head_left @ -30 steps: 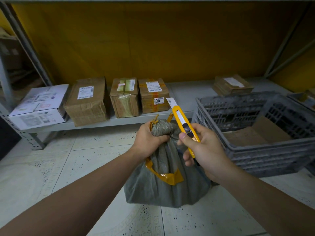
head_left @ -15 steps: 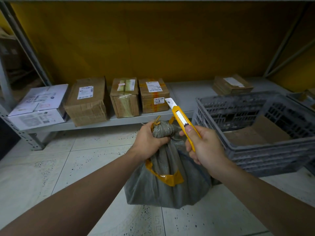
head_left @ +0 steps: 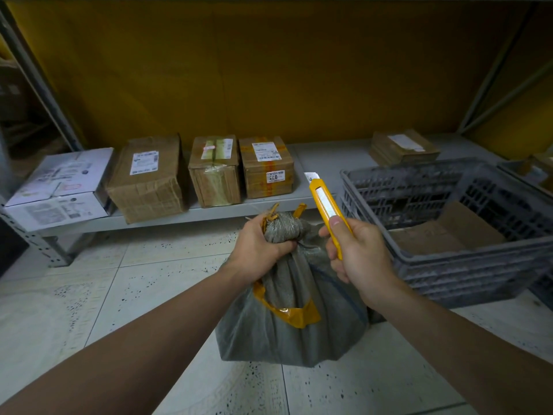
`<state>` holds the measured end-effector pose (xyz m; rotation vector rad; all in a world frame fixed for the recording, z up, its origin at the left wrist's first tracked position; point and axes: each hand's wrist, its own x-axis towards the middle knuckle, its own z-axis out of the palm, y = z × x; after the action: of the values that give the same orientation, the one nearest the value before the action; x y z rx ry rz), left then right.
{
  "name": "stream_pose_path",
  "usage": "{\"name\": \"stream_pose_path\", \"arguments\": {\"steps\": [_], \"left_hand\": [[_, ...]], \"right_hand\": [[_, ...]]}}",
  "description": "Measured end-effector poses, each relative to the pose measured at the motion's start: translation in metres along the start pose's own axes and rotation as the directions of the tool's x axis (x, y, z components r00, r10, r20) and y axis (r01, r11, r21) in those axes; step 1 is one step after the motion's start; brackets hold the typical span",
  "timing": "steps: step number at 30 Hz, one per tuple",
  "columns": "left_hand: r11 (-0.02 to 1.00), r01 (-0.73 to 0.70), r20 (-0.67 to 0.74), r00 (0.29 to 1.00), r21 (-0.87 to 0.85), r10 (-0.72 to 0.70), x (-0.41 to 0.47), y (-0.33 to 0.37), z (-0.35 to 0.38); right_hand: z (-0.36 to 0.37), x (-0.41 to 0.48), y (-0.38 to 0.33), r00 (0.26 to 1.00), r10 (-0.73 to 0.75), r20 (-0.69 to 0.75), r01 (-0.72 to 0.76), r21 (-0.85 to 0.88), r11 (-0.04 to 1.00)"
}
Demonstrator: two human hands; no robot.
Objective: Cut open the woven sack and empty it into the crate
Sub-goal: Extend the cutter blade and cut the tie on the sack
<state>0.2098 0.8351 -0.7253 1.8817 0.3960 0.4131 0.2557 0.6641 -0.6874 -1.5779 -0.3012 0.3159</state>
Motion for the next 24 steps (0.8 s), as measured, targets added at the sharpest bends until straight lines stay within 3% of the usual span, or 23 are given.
{"name": "stream_pose_path", "arguments": {"steps": [5, 13, 17, 20, 24], "left_hand": [[0.999, 0.022, -0.025, 0.999, -0.033, -0.023, 0.0, 0.003, 0.002], [0.995, 0.056, -0.108, 0.992, -0.083, -0.065, 0.006, 0.003, 0.005], [0.999, -0.026, -0.076, 0.997, 0.025, 0.028, 0.01, 0.005, 0.005], [0.993, -0.053, -0.031, 0.998, 0.106, 0.057, 0.008, 0.006, 0.005], [0.986, -0.055, -0.033, 0.998, 0.157, 0.061, 0.005, 0.005, 0.0]], "right_hand": [[0.001, 0.001, 0.002, 0.988, -0.021, 0.156, 0.01, 0.072, 0.997], [-0.006, 0.006, 0.009, 0.97, -0.141, 0.199, 0.152, -0.043, 0.987], [-0.019, 0.014, 0.029, 0.976, -0.162, 0.143, 0.19, -0.211, 0.959], [-0.034, 0.028, 0.054, 0.955, -0.294, 0.048, 0.28, -0.479, 0.832], [-0.047, 0.043, 0.077, 0.988, -0.119, -0.097, 0.054, -0.504, 0.862]]}}
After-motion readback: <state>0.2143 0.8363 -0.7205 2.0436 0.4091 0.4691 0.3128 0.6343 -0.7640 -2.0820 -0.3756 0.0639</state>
